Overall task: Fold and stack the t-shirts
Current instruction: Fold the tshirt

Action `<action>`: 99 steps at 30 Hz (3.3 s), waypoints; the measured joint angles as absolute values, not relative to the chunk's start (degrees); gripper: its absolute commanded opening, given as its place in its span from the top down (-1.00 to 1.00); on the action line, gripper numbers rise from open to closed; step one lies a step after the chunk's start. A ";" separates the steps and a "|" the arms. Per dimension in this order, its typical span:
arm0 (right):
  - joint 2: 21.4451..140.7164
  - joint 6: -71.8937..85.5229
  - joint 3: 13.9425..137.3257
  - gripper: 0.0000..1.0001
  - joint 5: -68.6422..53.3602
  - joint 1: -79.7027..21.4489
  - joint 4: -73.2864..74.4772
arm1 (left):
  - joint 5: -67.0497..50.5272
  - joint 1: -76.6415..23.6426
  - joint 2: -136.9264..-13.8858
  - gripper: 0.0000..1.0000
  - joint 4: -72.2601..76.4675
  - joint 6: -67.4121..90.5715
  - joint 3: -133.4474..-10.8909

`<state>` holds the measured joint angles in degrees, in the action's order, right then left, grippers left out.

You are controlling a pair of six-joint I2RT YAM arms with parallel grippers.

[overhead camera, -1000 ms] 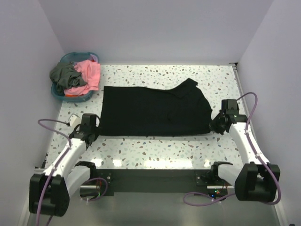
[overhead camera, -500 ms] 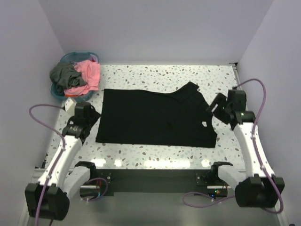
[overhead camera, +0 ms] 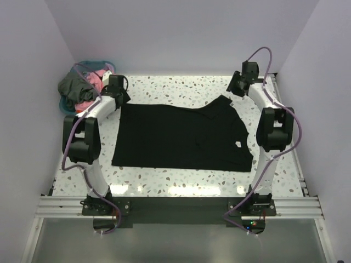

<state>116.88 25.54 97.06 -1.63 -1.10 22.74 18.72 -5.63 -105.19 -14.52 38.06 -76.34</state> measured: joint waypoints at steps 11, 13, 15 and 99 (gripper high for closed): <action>135.09 19.79 113.34 0.11 -0.99 -1.10 22.68 | 21.58 -5.63 -125.80 0.20 -16.12 34.41 -96.57; 135.28 19.27 113.34 0.11 -0.99 -1.10 22.50 | 22.17 -5.63 -127.09 0.21 -16.64 34.48 -97.36; 135.63 18.72 113.45 0.11 -0.99 -1.10 22.11 | 22.96 -5.63 -127.70 0.20 -17.69 34.89 -97.41; 133.93 17.06 107.09 1.00 5.23 -1.98 23.18 | 25.30 -5.65 -127.48 1.00 -16.86 39.35 -92.97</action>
<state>133.93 17.06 107.09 5.23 -1.98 23.18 25.30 -5.65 -127.48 -16.86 39.35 -92.97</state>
